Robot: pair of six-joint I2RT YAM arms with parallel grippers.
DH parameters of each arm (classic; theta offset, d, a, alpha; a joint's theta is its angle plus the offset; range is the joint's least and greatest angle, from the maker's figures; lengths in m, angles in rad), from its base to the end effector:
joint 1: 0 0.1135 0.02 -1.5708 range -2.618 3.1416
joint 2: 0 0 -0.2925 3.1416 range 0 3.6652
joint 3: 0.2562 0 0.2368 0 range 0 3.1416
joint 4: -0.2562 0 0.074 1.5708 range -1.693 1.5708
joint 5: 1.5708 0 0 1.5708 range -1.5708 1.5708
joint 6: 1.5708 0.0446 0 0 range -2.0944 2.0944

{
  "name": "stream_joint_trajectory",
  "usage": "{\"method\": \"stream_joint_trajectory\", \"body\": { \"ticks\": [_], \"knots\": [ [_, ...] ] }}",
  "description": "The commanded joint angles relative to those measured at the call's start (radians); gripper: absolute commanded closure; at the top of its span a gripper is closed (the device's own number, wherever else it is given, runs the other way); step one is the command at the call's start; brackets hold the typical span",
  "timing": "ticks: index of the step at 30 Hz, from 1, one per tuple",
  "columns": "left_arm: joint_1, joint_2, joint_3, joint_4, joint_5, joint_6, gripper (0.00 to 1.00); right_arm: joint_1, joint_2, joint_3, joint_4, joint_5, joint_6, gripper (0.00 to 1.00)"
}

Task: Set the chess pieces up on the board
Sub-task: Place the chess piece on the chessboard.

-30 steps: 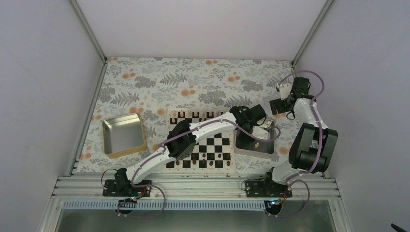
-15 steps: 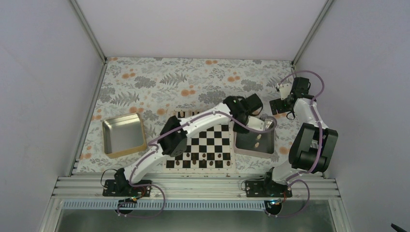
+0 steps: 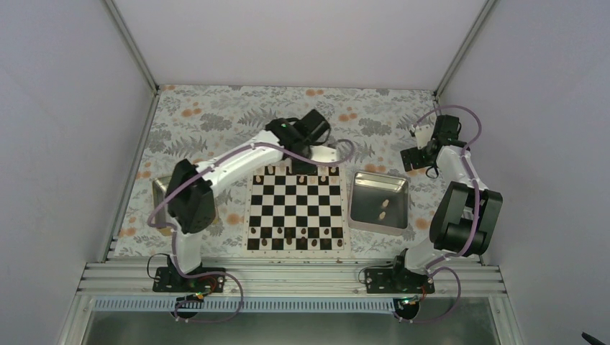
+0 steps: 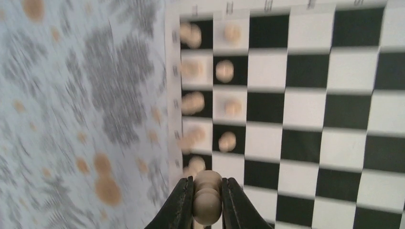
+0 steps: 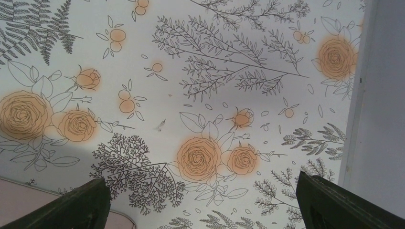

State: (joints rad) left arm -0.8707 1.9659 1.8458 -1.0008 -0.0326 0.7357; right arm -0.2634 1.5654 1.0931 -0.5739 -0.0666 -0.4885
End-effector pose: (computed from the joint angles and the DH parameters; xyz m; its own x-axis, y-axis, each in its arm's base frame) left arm 0.2709 -0.3193 0.3088 0.0767 0.9500 -0.3027 0.9493 0.0232 0.3136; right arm 0.2992 -0.0776 0.2527 -0.8448 -0.2572 -0.4693 -0.1912 0.9641 -0.1842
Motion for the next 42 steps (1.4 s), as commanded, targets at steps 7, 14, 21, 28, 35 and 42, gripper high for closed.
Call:
{"method": "stream_joint_trajectory", "body": {
  "ticks": [7,14,21,28,35,42],
  "knots": [
    [0.145,-0.186,-0.422,0.191,-0.029,-0.032,0.94,0.007,0.024,0.005,-0.004,0.007,-0.004,0.0],
    [0.245,-0.171,-0.517,0.252,-0.003,-0.014,0.94,0.009,0.03,0.005,-0.005,0.012,-0.002,0.0],
    [0.3,-0.136,-0.566,0.304,0.028,0.0,0.94,0.011,0.037,0.005,-0.005,0.016,-0.001,0.0],
    [0.309,-0.105,-0.56,0.299,0.069,0.001,0.94,0.015,0.042,0.004,-0.006,0.021,-0.001,0.0],
    [0.309,-0.079,-0.569,0.295,0.081,0.004,0.94,0.015,0.045,0.002,-0.007,0.023,-0.001,0.0],
    [0.311,-0.066,-0.577,0.292,0.083,0.011,0.94,0.016,0.05,0.001,-0.006,0.025,0.0,0.0]
  ]
}}
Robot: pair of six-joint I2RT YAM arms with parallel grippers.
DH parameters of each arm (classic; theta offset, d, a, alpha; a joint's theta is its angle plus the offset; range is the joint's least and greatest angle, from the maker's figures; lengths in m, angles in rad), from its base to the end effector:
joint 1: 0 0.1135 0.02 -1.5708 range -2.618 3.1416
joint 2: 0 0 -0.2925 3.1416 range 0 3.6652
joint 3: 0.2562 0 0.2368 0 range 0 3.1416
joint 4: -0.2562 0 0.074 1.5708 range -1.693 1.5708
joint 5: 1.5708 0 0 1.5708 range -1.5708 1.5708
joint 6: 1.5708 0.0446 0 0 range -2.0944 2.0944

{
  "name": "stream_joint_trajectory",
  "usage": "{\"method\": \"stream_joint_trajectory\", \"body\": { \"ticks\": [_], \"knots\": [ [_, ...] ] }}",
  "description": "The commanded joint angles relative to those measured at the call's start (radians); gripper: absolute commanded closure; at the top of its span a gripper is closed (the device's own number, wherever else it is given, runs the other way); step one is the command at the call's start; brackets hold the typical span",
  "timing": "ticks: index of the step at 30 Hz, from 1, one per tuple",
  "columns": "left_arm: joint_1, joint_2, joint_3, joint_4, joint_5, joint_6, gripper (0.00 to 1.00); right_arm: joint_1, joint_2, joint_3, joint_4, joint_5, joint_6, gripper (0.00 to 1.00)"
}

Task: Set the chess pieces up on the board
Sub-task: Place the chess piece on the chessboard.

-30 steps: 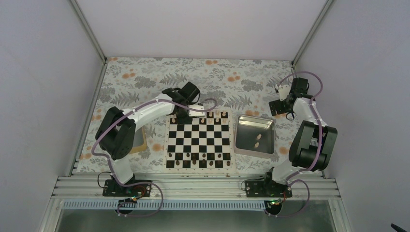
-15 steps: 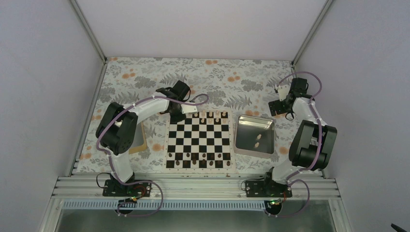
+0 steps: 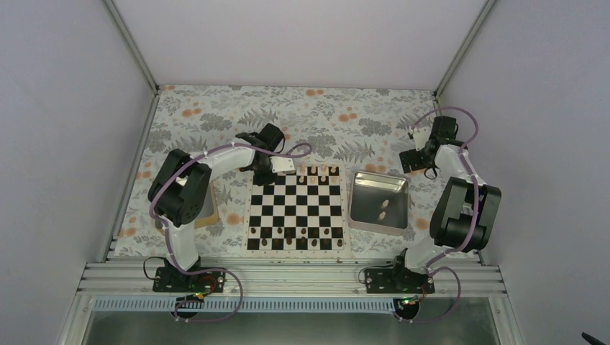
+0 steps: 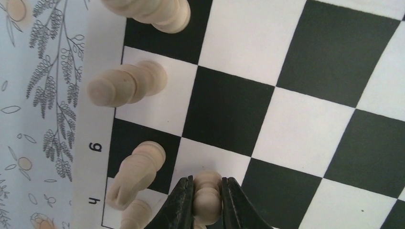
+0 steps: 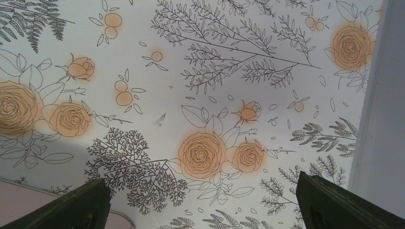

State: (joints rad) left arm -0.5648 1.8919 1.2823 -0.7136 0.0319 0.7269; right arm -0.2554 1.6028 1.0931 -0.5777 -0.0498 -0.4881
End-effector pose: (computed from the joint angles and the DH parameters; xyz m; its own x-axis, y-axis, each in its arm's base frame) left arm 0.3063 -0.1958 0.1941 -0.2520 0.9460 -0.2037 0.9489 0.2829 0.1398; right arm 0.3041 -0.0771 0.2415 -0.8645 -0.2583 -0.4312 -0.1987 0.9636 -0.1790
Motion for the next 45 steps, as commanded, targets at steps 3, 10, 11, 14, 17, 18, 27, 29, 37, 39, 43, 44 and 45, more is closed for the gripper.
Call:
{"method": "stream_joint_trajectory", "body": {
  "ticks": [3,10,11,14,17,18,27,29,37,39,43,44,45],
  "knots": [
    [0.006,0.016,-0.015,0.009,0.015,0.021,0.94,0.008,0.011,0.0,-0.001,0.008,-0.003,0.0],
    [0.011,0.028,-0.008,0.012,0.014,0.024,0.94,0.008,0.012,-0.002,-0.002,0.008,-0.003,0.0],
    [0.011,0.03,-0.006,0.012,0.014,0.023,0.94,0.008,0.012,-0.002,-0.001,0.008,-0.004,0.0],
    [0.011,0.031,-0.001,0.0,0.022,0.025,0.93,0.008,0.014,-0.004,-0.001,0.008,-0.004,0.0],
    [0.011,0.035,-0.001,-0.001,0.02,0.026,0.88,0.008,0.014,-0.004,-0.002,0.007,-0.004,0.0],
    [0.011,0.035,-0.001,0.003,0.015,0.024,0.88,0.008,0.014,-0.005,-0.002,0.007,-0.006,0.0],
    [0.011,0.015,0.033,-0.031,0.021,0.019,0.84,0.01,0.016,-0.006,-0.001,0.004,-0.007,0.0],
    [0.011,0.007,0.042,-0.045,0.021,0.02,0.81,0.01,0.016,-0.006,-0.003,0.002,-0.007,0.0],
    [0.009,-0.004,0.054,-0.07,0.021,0.019,0.78,0.01,0.009,-0.007,-0.003,-0.003,-0.008,0.0],
    [0.009,-0.002,0.055,-0.075,0.024,0.017,0.78,0.01,0.009,-0.007,-0.005,-0.002,-0.01,0.0],
    [0.005,-0.015,0.074,-0.102,0.023,0.017,0.75,0.01,0.008,-0.007,-0.004,-0.004,-0.01,0.0],
    [0.003,-0.02,0.085,-0.116,0.022,0.018,0.73,0.01,0.008,-0.007,-0.004,-0.005,-0.01,0.0],
    [0.001,-0.026,0.096,-0.131,0.016,0.02,0.71,0.009,0.008,-0.007,-0.005,-0.004,-0.011,0.0]
  ]
}}
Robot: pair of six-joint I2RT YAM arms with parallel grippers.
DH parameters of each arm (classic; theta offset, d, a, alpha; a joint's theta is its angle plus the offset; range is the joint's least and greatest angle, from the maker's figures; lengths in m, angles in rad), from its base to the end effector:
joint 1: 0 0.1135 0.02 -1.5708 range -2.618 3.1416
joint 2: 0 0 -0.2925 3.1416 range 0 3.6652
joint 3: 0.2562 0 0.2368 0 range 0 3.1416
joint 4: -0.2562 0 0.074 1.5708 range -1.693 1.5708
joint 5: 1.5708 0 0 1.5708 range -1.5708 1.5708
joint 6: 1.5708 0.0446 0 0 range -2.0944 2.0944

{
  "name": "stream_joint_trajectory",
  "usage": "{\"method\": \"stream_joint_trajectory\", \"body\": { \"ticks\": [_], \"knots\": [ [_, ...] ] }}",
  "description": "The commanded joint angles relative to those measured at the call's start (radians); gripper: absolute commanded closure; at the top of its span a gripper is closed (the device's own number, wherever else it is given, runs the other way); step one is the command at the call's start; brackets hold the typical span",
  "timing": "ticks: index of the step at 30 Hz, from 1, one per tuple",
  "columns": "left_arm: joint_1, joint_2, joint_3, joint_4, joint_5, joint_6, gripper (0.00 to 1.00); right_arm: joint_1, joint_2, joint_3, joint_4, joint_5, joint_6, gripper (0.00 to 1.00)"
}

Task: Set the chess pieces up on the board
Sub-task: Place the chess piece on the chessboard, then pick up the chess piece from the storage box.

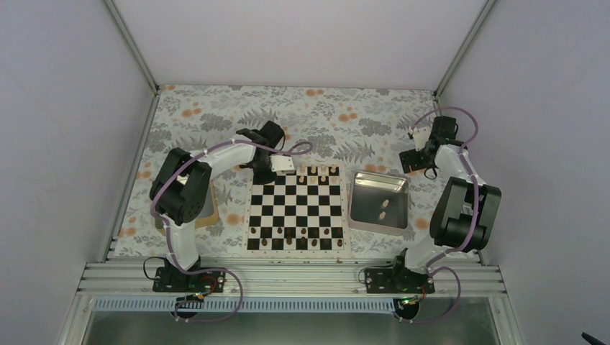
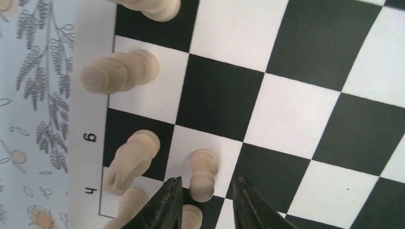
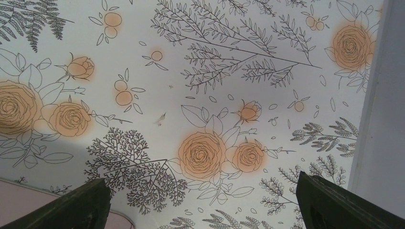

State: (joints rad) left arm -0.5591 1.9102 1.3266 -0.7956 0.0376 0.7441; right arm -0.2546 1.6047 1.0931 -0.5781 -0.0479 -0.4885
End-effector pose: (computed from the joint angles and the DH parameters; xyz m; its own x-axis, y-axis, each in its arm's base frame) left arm 0.3078 -0.1946 0.1968 -0.2491 0.9543 -0.1651 0.9581 0.2677 0.1018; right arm 0.3043 -0.0770 0.2409 -0.8656 -0.2591 -0.4285 -0.1994 0.9633 -0.1797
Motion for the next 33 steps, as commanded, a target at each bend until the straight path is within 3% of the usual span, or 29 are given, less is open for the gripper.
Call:
{"method": "stream_joint_trajectory", "body": {
  "ticks": [1,5,11,17,20,27,31,33],
  "knots": [
    [-0.006,-0.052,0.067,-0.067,0.0,0.003,0.7,0.009,0.005,-0.007,-0.006,-0.008,-0.01,0.0],
    [-0.026,-0.089,0.138,-0.141,-0.077,0.013,0.65,0.009,-0.001,-0.007,-0.006,-0.012,-0.011,0.0],
    [-0.152,-0.091,0.422,-0.268,-0.167,0.015,0.63,0.01,-0.006,-0.005,-0.006,-0.018,-0.013,0.0],
    [-0.426,0.076,0.745,-0.271,-0.132,0.025,0.57,0.003,-0.015,0.004,0.006,-0.001,0.001,0.0],
    [-0.51,0.197,0.865,-0.246,-0.103,0.026,0.57,-0.007,-0.026,0.003,0.009,-0.004,0.002,0.0],
    [-0.561,0.535,1.246,-0.258,0.058,-0.034,0.53,-0.051,-0.027,0.012,0.008,-0.016,0.008,0.0],
    [-0.587,0.631,1.266,-0.13,0.122,-0.061,0.39,-0.056,-0.026,0.013,0.004,-0.023,0.004,0.0],
    [-0.591,0.65,1.265,-0.109,0.141,-0.076,0.38,-0.055,-0.026,0.011,0.004,-0.027,0.002,0.0]
  ]
}}
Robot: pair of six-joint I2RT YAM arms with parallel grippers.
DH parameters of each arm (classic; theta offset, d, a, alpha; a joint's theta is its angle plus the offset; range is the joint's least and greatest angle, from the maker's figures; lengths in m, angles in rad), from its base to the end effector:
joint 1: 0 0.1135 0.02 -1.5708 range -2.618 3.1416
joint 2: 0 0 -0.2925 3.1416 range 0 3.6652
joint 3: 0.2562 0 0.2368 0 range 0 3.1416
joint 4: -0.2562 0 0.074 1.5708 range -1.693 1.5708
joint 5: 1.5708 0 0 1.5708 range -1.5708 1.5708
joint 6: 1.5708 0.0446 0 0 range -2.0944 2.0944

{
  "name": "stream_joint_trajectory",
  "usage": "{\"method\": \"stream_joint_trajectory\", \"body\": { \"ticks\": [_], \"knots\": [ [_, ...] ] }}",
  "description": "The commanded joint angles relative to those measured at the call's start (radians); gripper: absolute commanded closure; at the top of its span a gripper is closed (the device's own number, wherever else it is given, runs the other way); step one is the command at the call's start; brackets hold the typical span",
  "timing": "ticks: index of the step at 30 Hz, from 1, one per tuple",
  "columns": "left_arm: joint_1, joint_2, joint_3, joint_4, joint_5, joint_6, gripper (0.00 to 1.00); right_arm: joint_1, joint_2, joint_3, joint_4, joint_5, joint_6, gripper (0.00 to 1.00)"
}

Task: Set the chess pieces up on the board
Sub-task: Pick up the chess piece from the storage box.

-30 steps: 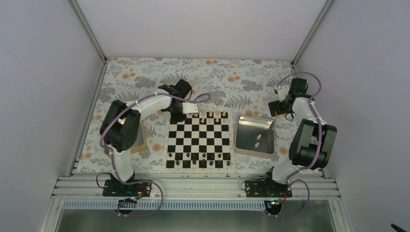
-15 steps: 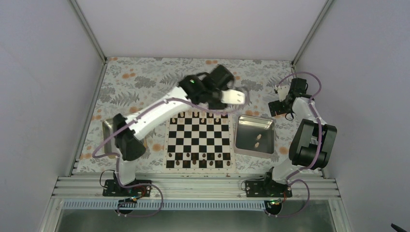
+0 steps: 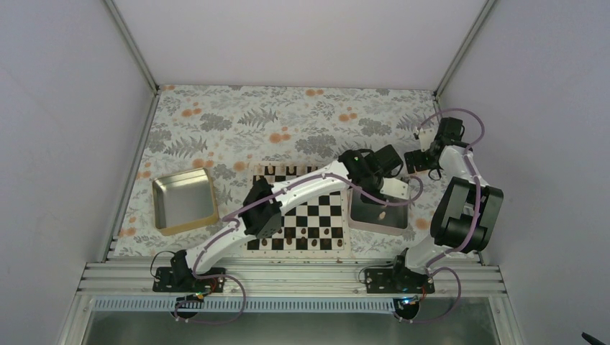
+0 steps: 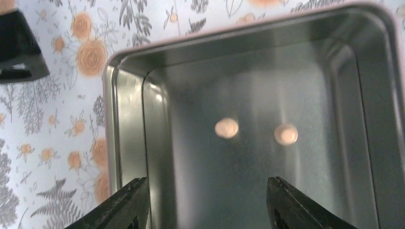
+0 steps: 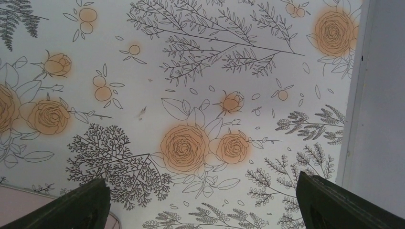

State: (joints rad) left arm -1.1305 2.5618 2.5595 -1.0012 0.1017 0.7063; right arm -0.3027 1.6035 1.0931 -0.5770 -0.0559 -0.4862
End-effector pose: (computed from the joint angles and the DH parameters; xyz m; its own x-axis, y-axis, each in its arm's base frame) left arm 0.2335 -0.5063 0.2334 0.3257 0.8236 -0.4644 0.9356 -0.2101 0.2836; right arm 0.3003 -0.0912 0.2413 -0.8747 -0.2156 -0.4340 -0.1537 0.9728 -0.1735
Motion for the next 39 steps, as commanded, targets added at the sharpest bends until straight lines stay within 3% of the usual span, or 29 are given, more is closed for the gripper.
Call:
{"method": "stream_joint_trajectory", "body": {
  "ticks": [1,13,32,39],
  "knots": [
    [-0.02,0.006,0.03,0.105,0.089,-0.045,0.38,-0.008,-0.025,0.011,0.001,-0.022,-0.002,0.0],
    [-0.023,0.05,-0.017,0.186,0.131,-0.036,0.4,-0.008,-0.027,0.01,-0.006,-0.035,-0.008,0.0],
    [-0.02,0.128,-0.049,0.228,0.08,-0.007,0.43,-0.008,-0.033,0.01,-0.014,-0.044,-0.009,0.0],
    [-0.018,0.136,-0.071,0.23,0.065,0.008,0.55,-0.009,-0.034,0.011,-0.014,-0.047,-0.009,0.0]
  ]
}}
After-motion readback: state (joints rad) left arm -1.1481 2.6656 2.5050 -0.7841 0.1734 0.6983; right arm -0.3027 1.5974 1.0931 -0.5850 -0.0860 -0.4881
